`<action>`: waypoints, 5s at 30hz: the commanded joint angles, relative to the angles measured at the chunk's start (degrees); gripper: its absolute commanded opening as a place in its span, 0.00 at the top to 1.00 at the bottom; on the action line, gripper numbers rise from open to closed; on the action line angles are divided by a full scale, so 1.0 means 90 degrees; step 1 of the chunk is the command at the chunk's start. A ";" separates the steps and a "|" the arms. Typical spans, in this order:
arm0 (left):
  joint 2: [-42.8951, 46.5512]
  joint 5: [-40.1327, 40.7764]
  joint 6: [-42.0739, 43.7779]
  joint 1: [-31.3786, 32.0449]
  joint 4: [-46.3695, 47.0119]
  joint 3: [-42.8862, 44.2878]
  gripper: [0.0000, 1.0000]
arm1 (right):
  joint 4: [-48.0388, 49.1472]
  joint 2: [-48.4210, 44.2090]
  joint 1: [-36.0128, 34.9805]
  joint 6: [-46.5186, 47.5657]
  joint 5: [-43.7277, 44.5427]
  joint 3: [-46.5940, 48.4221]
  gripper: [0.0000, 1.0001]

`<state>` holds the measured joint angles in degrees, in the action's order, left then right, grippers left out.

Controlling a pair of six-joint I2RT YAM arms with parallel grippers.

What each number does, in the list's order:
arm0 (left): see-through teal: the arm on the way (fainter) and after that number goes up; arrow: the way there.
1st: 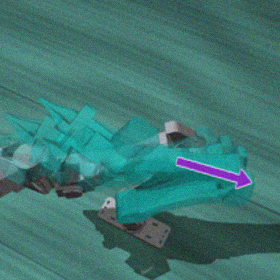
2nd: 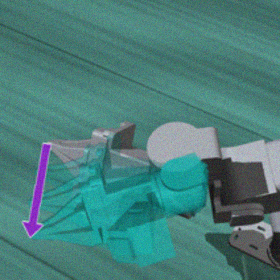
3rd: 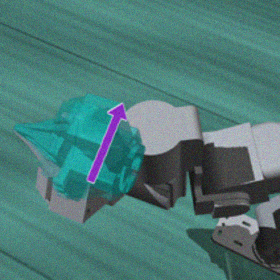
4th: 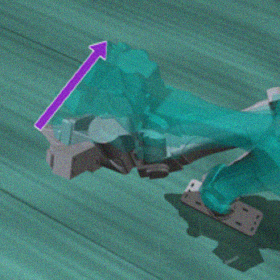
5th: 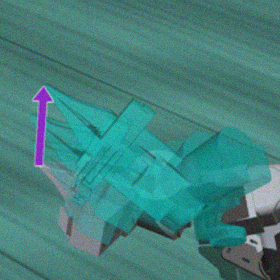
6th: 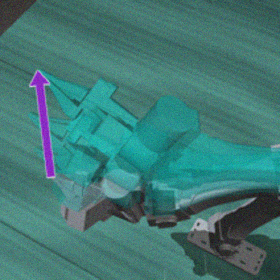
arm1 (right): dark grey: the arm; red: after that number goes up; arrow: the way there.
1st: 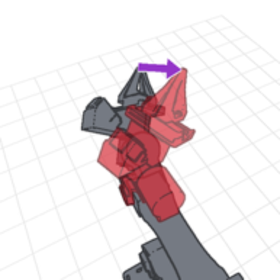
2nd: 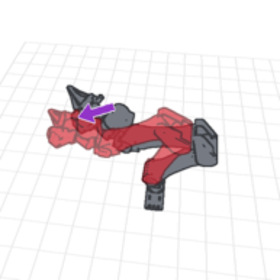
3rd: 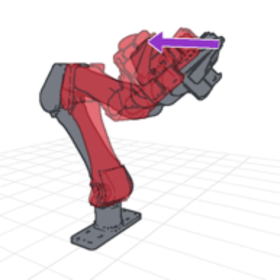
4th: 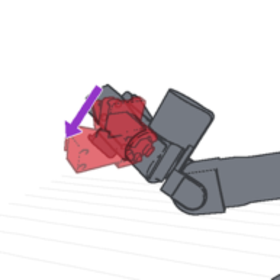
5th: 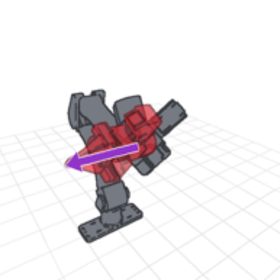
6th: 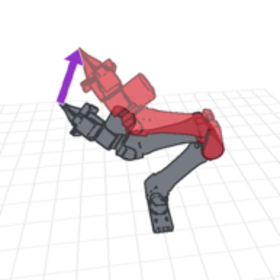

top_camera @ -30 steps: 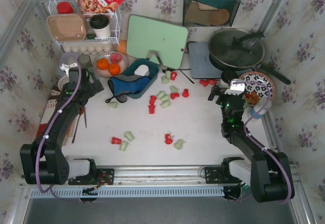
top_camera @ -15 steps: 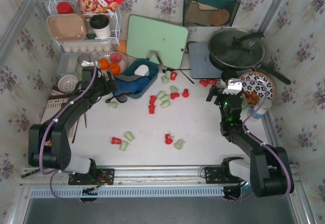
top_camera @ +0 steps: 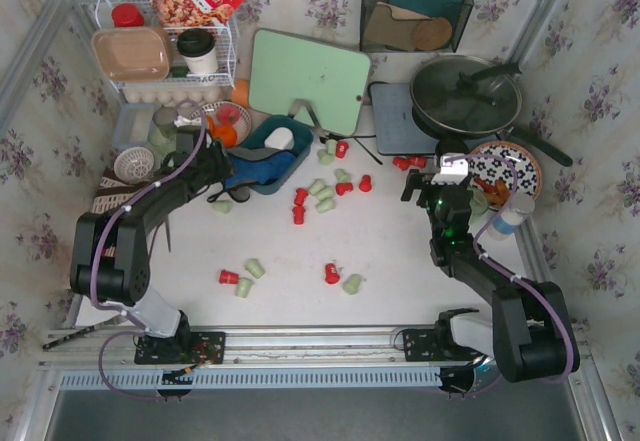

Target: Mix the coffee capsules in the storage basket

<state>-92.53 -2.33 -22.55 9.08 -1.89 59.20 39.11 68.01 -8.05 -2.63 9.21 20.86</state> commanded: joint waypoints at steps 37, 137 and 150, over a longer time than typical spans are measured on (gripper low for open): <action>0.2239 -0.0459 0.2375 0.3154 0.1335 0.0525 1.00 | -0.2545 -0.2358 -0.1889 0.0697 -0.0089 0.1723 0.04; 0.5086 0.3646 0.1222 0.3932 -0.0199 -0.2320 0.28 | -1.2868 -0.3561 -0.4125 -0.8090 0.5797 0.3210 1.00; 0.5104 0.3512 0.1090 0.3934 -0.0194 -0.2335 0.28 | -1.1704 -0.2772 -0.3199 -0.8213 0.4913 0.2199 1.00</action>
<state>-46.46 30.09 -11.97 44.53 -4.54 38.20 -70.17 37.93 -42.28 -76.55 53.12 41.39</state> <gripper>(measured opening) 0.720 0.008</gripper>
